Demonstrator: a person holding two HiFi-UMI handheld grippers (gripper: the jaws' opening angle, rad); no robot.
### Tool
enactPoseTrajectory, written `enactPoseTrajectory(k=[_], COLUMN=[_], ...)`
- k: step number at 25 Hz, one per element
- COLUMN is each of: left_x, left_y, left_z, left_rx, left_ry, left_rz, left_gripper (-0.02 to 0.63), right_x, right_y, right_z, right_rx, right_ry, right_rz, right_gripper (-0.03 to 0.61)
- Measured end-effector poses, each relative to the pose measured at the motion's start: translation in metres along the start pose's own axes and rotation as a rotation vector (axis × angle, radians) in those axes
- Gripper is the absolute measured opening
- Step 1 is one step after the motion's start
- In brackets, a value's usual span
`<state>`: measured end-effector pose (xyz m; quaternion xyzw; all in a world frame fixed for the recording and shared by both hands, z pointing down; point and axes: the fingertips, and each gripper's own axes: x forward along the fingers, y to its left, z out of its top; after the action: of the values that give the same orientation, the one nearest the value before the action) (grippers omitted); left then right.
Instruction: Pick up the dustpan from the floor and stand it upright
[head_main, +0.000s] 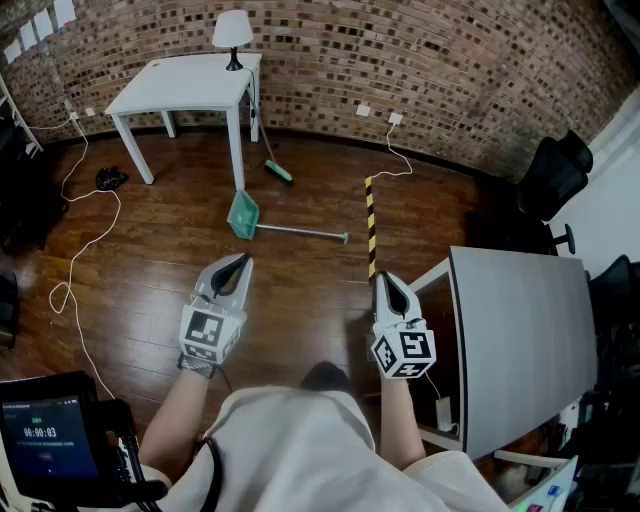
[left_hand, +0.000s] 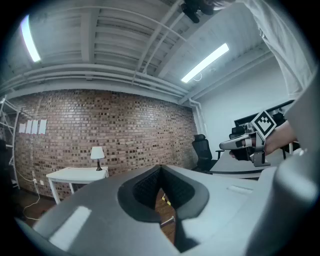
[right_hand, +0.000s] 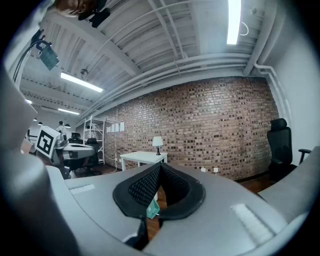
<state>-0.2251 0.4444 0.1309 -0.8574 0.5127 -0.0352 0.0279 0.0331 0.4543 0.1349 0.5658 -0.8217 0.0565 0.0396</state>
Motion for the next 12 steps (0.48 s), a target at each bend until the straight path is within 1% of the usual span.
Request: enactPoseTrajectory(k=[3, 6, 9, 12], left_x=[0.007, 0.021, 0.045, 0.082], left_y=[0.014, 0.026, 0.032, 0.039], left_z=[-0.007, -0.016, -0.025, -0.033], left_rx=[-0.024, -0.034, -0.026, -0.005], left_ry=[0.006, 0.012, 0.022, 0.034], left_rz=[0.012, 0.028, 0.033, 0.037], left_gripper=[0.001, 0.002, 0.000, 0.000], right_x=[0.009, 0.026, 0.048, 0.081], right_y=[0.000, 0.000, -0.010, -0.030], right_z=[0.005, 0.004, 0.004, 0.005], right_rx=[-0.020, -0.024, -0.032, -0.029], right_ry=[-0.040, -0.061, -0.094, -0.116], right_rz=[-0.031, -0.021, -0.015, -0.003], right_gripper=[0.014, 0.014, 0.014, 0.014])
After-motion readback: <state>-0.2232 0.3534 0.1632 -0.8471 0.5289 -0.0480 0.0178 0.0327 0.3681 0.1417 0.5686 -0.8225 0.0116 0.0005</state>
